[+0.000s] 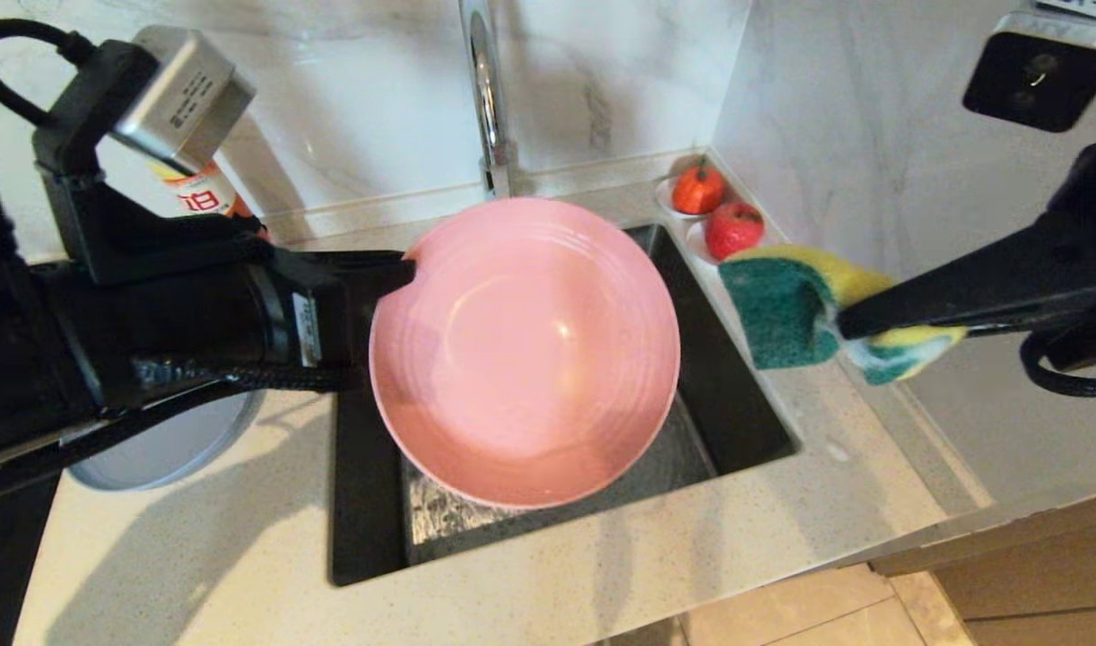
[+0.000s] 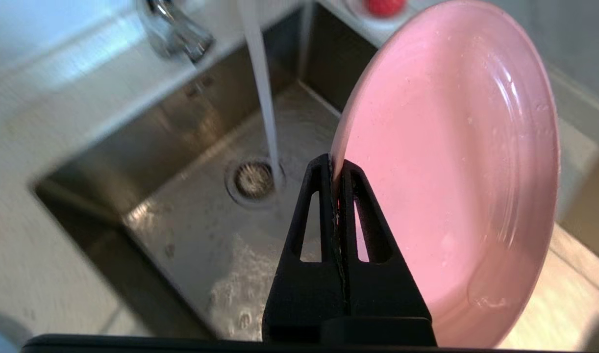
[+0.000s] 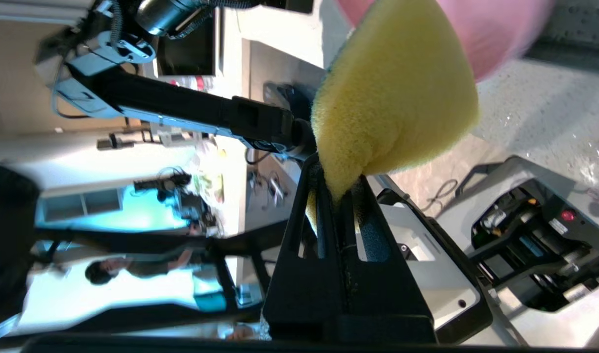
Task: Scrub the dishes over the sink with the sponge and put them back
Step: Wipe the plate
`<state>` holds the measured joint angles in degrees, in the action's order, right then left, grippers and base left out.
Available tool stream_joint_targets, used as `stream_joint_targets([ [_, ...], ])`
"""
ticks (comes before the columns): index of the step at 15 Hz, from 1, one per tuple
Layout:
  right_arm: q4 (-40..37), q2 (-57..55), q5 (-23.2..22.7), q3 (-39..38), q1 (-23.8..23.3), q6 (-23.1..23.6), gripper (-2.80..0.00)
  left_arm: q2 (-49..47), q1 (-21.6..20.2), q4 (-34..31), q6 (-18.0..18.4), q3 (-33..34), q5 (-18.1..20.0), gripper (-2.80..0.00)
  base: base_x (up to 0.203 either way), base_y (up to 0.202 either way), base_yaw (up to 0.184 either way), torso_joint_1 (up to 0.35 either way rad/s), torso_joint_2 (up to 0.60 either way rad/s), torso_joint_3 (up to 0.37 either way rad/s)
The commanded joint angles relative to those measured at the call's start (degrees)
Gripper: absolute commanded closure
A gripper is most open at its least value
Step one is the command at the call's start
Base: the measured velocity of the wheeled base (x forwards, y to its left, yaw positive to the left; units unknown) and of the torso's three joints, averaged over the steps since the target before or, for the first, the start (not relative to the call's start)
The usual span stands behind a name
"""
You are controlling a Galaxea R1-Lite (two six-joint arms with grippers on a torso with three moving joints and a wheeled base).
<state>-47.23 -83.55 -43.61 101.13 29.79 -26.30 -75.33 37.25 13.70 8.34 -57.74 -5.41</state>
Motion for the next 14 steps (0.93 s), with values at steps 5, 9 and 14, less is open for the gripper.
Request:
stream_joint_targets([
  [5,-2.05,-12.59,4.14,6.50,4.51,-0.16,0.00,-5.72,1.52,1.88,-0.25,-2.19,-0.95,0.00,0.000,0.000,0.000,0.000,0.00,0.000],
  [9,-1.84,-15.76,5.31,7.21,4.66,-0.33,0.00,-9.12,3.95,6.24,-0.18,-3.25,-3.87,0.00,0.000,0.000,0.000,0.000,0.00,0.000],
  [14,-1.49,-19.27,8.79,9.30,5.25,-0.42,0.00,-9.18,5.77,6.07,-1.10,-3.12,-4.17,0.00,0.000,0.000,0.000,0.000,0.00,0.000],
])
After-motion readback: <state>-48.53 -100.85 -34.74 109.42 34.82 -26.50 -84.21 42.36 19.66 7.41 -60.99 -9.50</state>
